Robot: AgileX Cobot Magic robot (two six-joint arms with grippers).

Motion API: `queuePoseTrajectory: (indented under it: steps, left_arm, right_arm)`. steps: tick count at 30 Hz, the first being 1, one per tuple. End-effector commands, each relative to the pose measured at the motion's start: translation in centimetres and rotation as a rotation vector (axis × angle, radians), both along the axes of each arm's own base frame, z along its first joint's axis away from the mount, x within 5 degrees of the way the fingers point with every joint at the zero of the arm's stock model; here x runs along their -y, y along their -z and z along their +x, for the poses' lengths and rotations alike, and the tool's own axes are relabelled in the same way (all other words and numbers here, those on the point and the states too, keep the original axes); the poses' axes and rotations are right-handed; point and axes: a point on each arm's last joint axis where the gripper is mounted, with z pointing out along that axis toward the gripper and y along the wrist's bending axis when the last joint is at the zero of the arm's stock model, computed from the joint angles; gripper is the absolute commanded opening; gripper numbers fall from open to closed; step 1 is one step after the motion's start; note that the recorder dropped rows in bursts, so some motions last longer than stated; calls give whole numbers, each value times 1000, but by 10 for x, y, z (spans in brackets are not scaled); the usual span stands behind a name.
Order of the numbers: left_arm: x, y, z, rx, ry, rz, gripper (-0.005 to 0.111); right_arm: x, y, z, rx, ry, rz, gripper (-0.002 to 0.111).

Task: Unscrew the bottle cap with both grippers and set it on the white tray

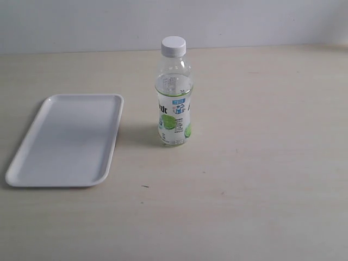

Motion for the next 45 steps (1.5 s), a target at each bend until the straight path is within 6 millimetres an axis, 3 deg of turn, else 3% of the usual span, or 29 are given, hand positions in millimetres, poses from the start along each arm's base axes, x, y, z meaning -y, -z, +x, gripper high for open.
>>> queuePoseTrajectory:
  steps: [1, 4, 7, 8, 9, 10, 11, 12, 13, 14, 15, 17, 20, 23, 28, 34, 39, 45]
  left_arm:
    - [11, -9, 47, -120, -15, 38, 0]
    - [23, -13, 88, -205, -10, 96, 0]
    - [39, -9, 131, -296, 21, 205, 0]
    - [49, -1, 159, -377, 45, 259, 0]
    - [53, 3, 171, -413, 58, 273, 0]
    - [58, 13, 190, -500, 75, 282, 0]
    - [60, 16, 195, -529, 80, 286, 0]
    - [63, 22, 205, -605, 89, 309, 6]
    - [63, 25, 207, -639, 88, 326, 11]
    - [63, 24, 209, -674, 82, 362, 27]
    - [63, 23, 208, -671, 82, 372, 34]
    - [62, 17, 204, -651, 79, 370, 61]
    - [62, 13, 202, -638, 78, 381, 64]
    - [62, 13, 202, -635, 78, 392, 64]
    - [62, 13, 202, -631, 80, 393, 64]
    - [62, 13, 202, -631, 80, 393, 64]
    - [62, 13, 202, -630, 79, 398, 64]
    - [62, 13, 202, -623, 75, 419, 64]
  right_arm:
    - [1, -6, -3, 83, 13, -10, 62]
    - [1, -12, -5, 173, -9, 56, 62]
    - [0, -32, 3, 185, -26, 21, 63]
    - [0, -47, 17, 122, -47, -29, 63]
    - [-1, -55, 24, 92, -67, -55, 63]
    - [-2, -64, 51, -20, -128, -86, 64]
    - [-3, -65, 63, -69, -162, -100, 65]
    - [-8, -63, 96, -195, -295, -169, 69]
    - [-13, -58, 111, -242, -384, -198, 71]
    - [-25, -48, 140, -317, -620, -269, 72]
    - [-29, -46, 152, -331, -710, -296, 72]
    - [-36, -17, 195, -394, -996, -355, 72]
    - [-35, 31, 229, -417, -1166, -352, 77]
    - [-38, 80, 240, -402, -1266, -359, 86]
    - [-55, 110, 248, -399, -1309, -396, 88]
    - [-81, 122, 268, -369, -1353, -403, 88]
    - [-84, 123, 285, -344, -1308, -384, 88]
    - [-84, 125, 293, -357, -1310, -344, 88]
